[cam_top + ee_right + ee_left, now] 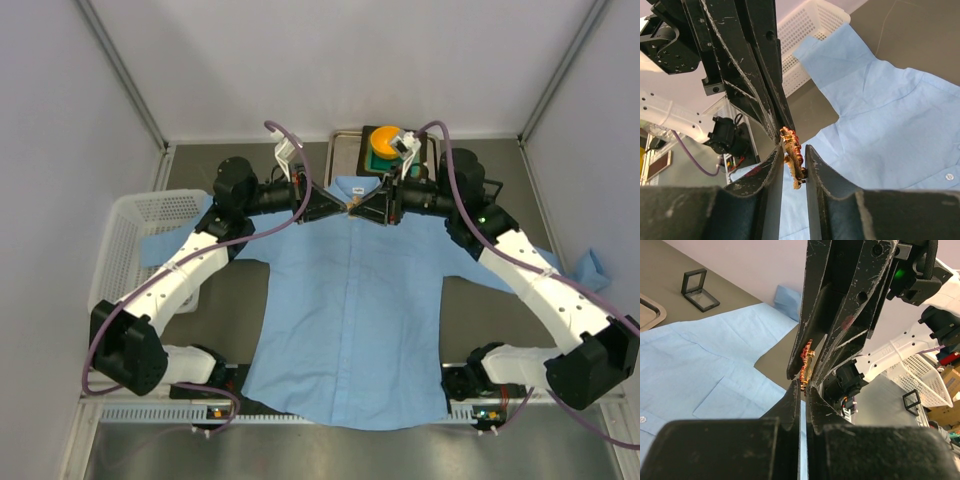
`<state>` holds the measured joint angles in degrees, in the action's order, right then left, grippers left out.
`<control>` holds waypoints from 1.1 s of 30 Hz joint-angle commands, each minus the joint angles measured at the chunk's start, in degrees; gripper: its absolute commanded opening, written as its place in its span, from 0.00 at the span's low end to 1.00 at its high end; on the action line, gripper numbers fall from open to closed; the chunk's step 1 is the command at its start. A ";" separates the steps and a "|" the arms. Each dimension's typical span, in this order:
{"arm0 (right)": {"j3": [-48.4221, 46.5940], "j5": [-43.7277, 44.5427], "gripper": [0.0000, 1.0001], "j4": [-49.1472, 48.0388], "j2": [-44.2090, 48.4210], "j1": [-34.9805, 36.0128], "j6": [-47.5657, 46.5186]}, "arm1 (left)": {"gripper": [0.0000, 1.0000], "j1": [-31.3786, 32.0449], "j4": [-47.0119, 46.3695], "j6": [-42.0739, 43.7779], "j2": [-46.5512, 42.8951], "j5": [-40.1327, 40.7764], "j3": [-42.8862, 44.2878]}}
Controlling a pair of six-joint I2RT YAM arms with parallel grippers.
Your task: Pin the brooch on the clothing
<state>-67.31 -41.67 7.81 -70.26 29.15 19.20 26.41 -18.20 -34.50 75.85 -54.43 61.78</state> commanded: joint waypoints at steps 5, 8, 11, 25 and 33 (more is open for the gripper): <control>-3.36 2.03 0.19 1.15 1.09 0.39 -1.89 | 0.00 0.13 -1.58 0.31 -2.29 -0.76 1.77; -3.53 1.68 0.19 1.50 1.18 0.39 -2.41 | 0.00 0.13 -1.58 0.31 -2.46 -0.76 1.77; -3.53 0.80 0.19 2.03 1.35 0.47 -3.20 | 0.00 0.13 -1.49 0.57 -2.20 -0.67 1.59; -6.51 -8.42 0.64 3.44 2.06 0.38 -4.79 | 0.00 0.13 -0.26 1.80 -1.67 -1.37 1.77; -8.27 -9.92 0.68 5.54 2.67 -3.12 -13.55 | 0.00 0.04 0.09 1.19 -0.62 -5.85 1.94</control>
<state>-72.38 -49.76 12.60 -69.60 28.38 12.93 26.41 -17.06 -33.28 75.83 -56.53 61.78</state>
